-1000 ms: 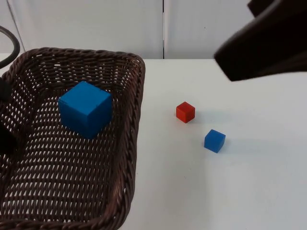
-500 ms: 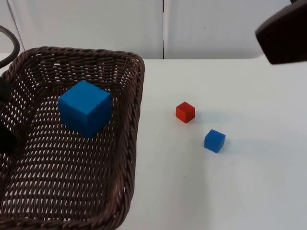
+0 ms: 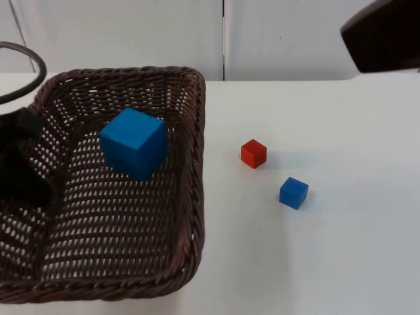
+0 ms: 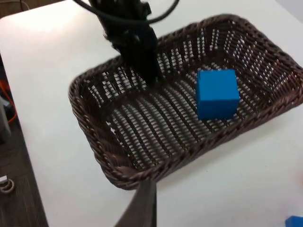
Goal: Pick up the basket with the left hand and place the largest block into the basket with the right hand.
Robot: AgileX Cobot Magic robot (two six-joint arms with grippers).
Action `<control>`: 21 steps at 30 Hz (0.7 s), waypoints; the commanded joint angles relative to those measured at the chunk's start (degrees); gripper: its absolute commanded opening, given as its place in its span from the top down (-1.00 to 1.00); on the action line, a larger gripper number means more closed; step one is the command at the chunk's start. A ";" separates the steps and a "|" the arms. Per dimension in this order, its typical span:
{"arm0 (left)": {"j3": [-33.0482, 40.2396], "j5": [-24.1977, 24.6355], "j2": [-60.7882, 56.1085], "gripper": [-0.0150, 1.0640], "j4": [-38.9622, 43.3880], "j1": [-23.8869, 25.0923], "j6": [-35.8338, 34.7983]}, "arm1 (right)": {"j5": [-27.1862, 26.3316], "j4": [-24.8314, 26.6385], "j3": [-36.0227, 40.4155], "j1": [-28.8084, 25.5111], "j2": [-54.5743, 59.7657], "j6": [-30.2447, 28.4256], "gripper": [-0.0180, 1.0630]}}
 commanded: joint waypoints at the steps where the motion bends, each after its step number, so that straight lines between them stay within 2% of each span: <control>1: -1.45 -0.43 2.14 0.98 -5.11 0.04 3.22 | -0.97 -0.38 0.14 0.19 -0.33 0.02 -0.58; 9: -6.72 -3.94 10.84 0.98 -5.13 -2.93 4.11 | -1.58 -0.52 0.26 0.19 -0.33 0.02 -0.58; 11: -8.87 -5.63 14.53 0.98 -4.83 -3.91 4.11 | -3.76 -0.67 1.73 0.19 -0.33 0.02 -0.58; 16: -12.09 -6.22 19.56 0.98 -4.59 -4.05 4.57 | -6.55 -0.64 4.94 0.19 -0.33 0.02 -0.58; 21: -13.43 -7.04 22.72 0.98 -4.59 -4.05 5.68 | -6.35 -0.64 5.55 0.19 -0.33 0.02 -0.58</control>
